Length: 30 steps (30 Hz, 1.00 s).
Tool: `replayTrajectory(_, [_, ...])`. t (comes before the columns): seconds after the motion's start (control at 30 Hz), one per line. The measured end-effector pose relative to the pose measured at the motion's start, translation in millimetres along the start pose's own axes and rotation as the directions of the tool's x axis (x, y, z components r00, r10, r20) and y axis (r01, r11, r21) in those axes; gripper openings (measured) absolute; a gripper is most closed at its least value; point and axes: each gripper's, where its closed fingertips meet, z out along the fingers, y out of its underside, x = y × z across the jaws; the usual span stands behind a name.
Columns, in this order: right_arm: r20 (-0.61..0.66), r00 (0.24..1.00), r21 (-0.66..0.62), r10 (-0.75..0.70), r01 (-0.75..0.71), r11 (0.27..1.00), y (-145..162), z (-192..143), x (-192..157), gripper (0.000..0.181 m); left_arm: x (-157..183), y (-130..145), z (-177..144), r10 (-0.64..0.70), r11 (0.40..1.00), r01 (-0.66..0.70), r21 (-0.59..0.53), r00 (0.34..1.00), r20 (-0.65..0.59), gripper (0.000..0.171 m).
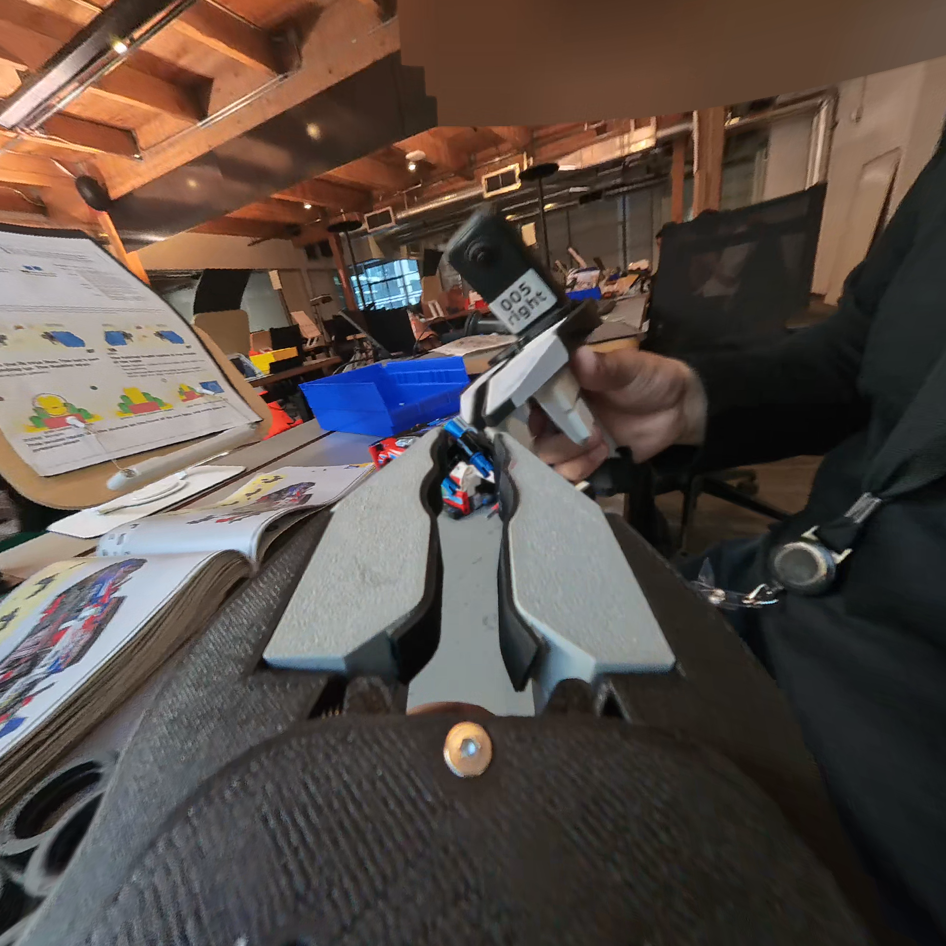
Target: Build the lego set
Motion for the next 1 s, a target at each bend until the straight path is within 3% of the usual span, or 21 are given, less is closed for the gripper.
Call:
replayTrajectory(0.13, [0.092, 0.990, 0.038, 0.102, -0.106, 0.994, -0.7, 1.6, -0.1, 0.008, 1.5, 0.6, 2.4, -0.045, 0.998, 0.045, 0.036, 0.999, -0.001, 0.015])
replayTrajectory(0.37, [0.109, 0.988, 0.057, 0.109, -0.116, 0.992, 0.4, 1.5, 2.8, 0.007, -0.4, 4.1, 7.4, -0.101, 0.995, 0.101, 0.018, 0.995, 0.007, 0.014])
replayTrajectory(0.47, [-0.008, 0.999, 0.022, 0.038, -0.038, 0.999, 5.9, 2.6, 16.8, 0.006, -6.3, 24.8, 9.7, -0.168, 0.977, 0.171, -0.130, 0.985, 0.032, 0.015])
replayTrajectory(0.53, [-0.086, 0.994, -0.040, -0.061, 0.058, 0.998, 15.0, 4.4, 25.0, 0.006, -1.5, 37.5, 8.7, -0.343, 0.911, 0.325, -0.256, 0.939, -0.027, 0.025])
replayTrajectory(0.6, [-0.082, 0.987, -0.064, -0.139, 0.134, 0.989, 20.1, 6.9, 20.0, 0.006, -1.3, 38.6, 4.7, -0.426, 0.868, 0.391, -0.307, 0.903, -0.054, 0.012])
replayTrajectory(0.7, [-0.089, 0.967, -0.028, -0.237, 0.236, 0.971, 18.7, 6.7, 12.9, 0.006, 1.9, 35.0, 4.3, -0.388, 0.882, 0.340, -0.326, 0.917, -0.091, 0.010])
replayTrajectory(0.8, [-0.112, 0.965, -0.023, -0.235, 0.234, 0.972, 22.9, 5.3, 17.3, 0.006, 3.9, 43.6, 5.7, -0.297, 0.885, 0.244, -0.397, 0.952, -0.079, 0.014])
replayTrajectory(0.9, [-0.113, 0.968, -0.033, -0.223, 0.221, 0.975, 28.2, 5.2, 19.2, 0.006, 8.5, 49.5, 5.1, -0.305, 0.863, 0.234, -0.447, 0.948, -0.092, 0.018])
replayTrajectory(1.0, [-0.116, 0.965, -0.064, -0.236, 0.230, 0.971, 31.3, 8.3, 18.1, 0.006, 7.6, 52.6, 2.4, -0.330, 0.842, 0.249, -0.478, 0.939, -0.093, 0.012])
